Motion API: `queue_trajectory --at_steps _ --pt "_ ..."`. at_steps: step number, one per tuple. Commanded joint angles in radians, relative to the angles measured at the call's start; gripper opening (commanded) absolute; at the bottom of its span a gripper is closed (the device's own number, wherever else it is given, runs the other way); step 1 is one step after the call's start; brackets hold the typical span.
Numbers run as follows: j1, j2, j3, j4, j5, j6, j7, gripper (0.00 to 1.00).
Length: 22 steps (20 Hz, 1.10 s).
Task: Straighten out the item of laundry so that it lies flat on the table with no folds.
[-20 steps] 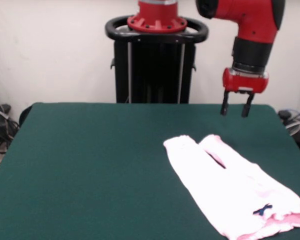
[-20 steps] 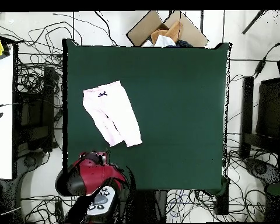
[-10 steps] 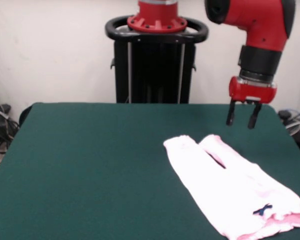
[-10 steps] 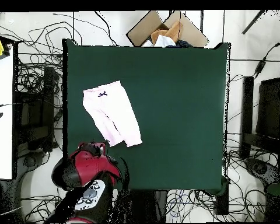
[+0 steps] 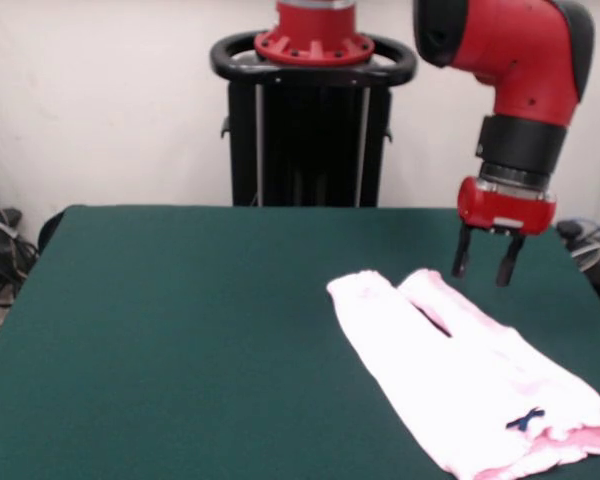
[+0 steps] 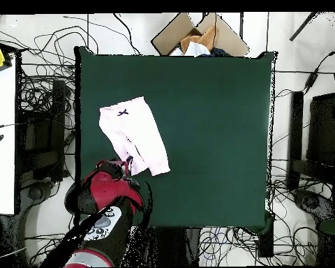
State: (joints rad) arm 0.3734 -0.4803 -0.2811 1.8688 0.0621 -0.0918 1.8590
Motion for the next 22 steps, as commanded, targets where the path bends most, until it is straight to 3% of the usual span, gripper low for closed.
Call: queue_trajectory --at_steps 1,9,22 --pt "0.053 0.091 -0.055 -0.069 0.093 -0.074 0.193 1.00" --pt "0.113 0.127 -0.100 -0.038 0.153 -0.132 0.204 1.00" --pt "0.107 0.173 -0.088 -0.029 0.137 -0.278 0.185 1.00"
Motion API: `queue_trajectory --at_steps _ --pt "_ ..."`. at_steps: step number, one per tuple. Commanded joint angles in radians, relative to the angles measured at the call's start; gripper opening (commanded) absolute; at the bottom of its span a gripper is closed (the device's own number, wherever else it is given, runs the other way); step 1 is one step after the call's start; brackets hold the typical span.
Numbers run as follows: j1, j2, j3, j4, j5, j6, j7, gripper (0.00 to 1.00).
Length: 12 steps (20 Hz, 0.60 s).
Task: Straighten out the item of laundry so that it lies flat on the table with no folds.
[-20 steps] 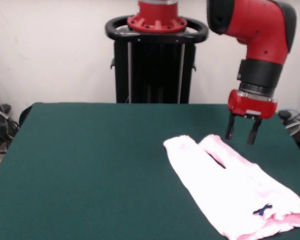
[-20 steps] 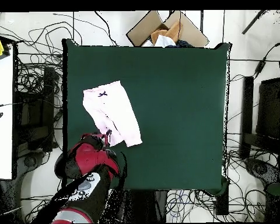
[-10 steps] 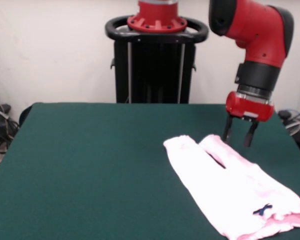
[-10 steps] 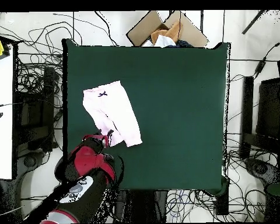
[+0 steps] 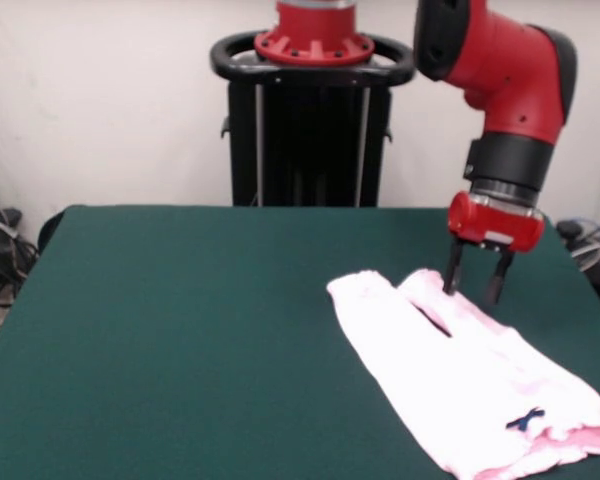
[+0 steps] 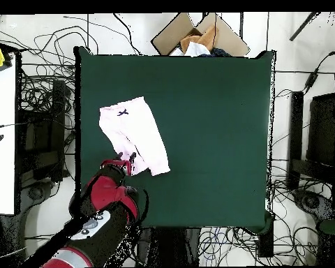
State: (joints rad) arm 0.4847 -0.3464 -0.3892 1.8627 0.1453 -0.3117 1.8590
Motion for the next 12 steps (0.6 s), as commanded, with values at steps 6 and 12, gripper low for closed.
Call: queue_trajectory --at_steps 6,12 --pt "-0.018 0.022 0.044 -0.027 0.048 -0.023 0.172 1.00" --pt "-0.092 0.011 0.147 0.011 -0.012 -0.032 0.213 1.00"
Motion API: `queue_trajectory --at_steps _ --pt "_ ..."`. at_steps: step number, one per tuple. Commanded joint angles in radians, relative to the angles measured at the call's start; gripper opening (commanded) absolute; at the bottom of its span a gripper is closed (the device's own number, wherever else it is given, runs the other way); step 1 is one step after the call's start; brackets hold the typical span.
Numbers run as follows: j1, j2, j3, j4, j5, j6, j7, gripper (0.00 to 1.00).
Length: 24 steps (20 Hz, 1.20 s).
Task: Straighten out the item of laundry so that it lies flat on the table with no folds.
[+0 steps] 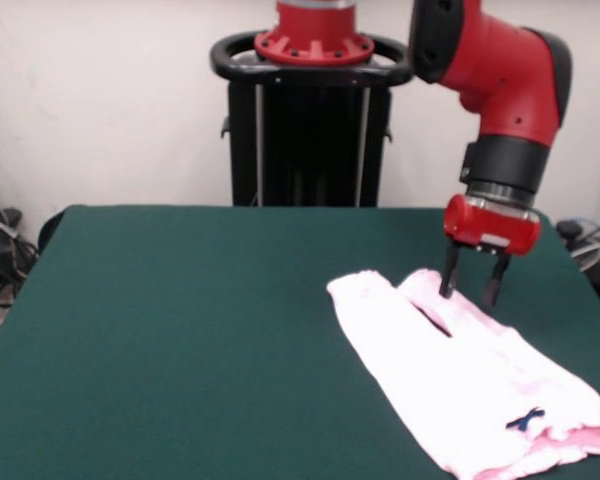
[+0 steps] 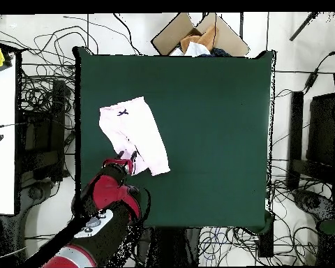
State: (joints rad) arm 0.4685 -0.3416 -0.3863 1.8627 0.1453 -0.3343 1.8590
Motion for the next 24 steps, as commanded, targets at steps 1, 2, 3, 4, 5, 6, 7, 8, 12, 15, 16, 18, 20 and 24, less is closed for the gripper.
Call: queue_trajectory --at_steps 1,2,3,4,5,6,7,8,12,15,16,18,20,24 --pt "-0.085 0.006 0.160 0.016 -0.017 -0.009 0.218 1.00" --pt "-0.084 0.007 0.164 0.021 -0.014 -0.006 0.219 1.00" --pt "-0.079 0.009 0.162 0.027 -0.009 -0.009 0.219 1.00" --pt "-0.073 0.012 0.160 0.033 -0.004 -0.011 0.220 1.00" --pt "-0.067 0.015 0.157 0.042 -0.002 -0.019 0.221 1.00" --pt "-0.065 0.017 0.157 0.049 -0.002 -0.022 0.221 1.00" --pt "-0.065 0.021 0.160 0.058 -0.007 -0.028 0.223 1.00" --pt "-0.078 0.021 0.175 0.068 -0.017 -0.031 0.228 1.00" --pt "-0.127 0.010 0.241 0.094 -0.057 -0.023 0.241 1.00" --pt "-0.150 0.001 0.282 0.104 -0.069 -0.007 0.242 1.00" --pt "-0.153 -0.002 0.289 0.106 -0.069 -0.002 0.240 1.00" --pt "-0.159 -0.006 0.301 0.112 -0.064 0.008 0.238 1.00" --pt "-0.151 -0.009 0.298 0.114 -0.045 0.024 0.234 1.00" --pt "-0.162 -0.006 0.325 0.134 -0.014 0.041 0.250 1.00"
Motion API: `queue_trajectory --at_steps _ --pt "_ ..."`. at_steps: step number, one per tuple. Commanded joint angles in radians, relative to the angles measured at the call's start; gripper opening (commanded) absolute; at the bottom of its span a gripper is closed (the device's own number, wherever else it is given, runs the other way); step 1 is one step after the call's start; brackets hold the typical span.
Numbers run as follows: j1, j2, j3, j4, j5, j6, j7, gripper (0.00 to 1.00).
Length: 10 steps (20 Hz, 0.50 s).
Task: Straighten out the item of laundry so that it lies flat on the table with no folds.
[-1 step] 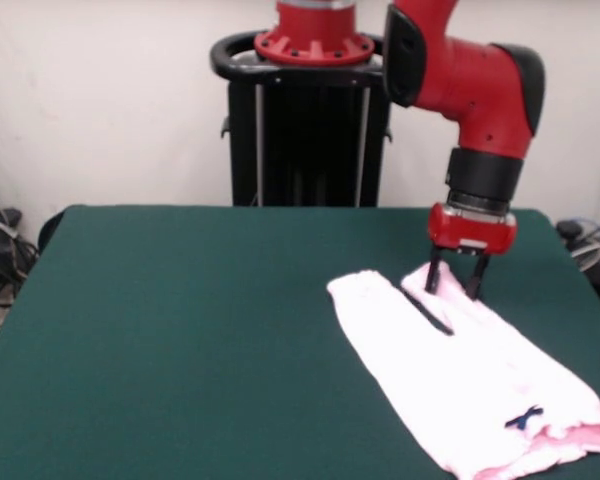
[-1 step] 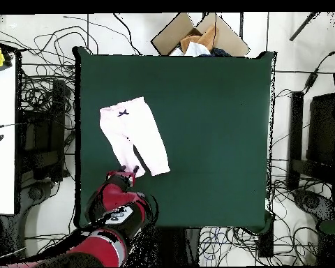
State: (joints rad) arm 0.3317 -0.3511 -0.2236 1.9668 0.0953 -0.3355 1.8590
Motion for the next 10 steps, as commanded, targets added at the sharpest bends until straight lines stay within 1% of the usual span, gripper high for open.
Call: queue_trajectory --at_steps 1,5,10 --pt "-0.032 0.003 0.171 0.034 0.042 0.049 0.255 1.00" --pt "-0.033 -0.006 0.184 0.054 0.068 0.078 0.265 1.00" --pt "-0.028 -0.013 0.192 0.069 0.089 0.081 0.263 1.00"
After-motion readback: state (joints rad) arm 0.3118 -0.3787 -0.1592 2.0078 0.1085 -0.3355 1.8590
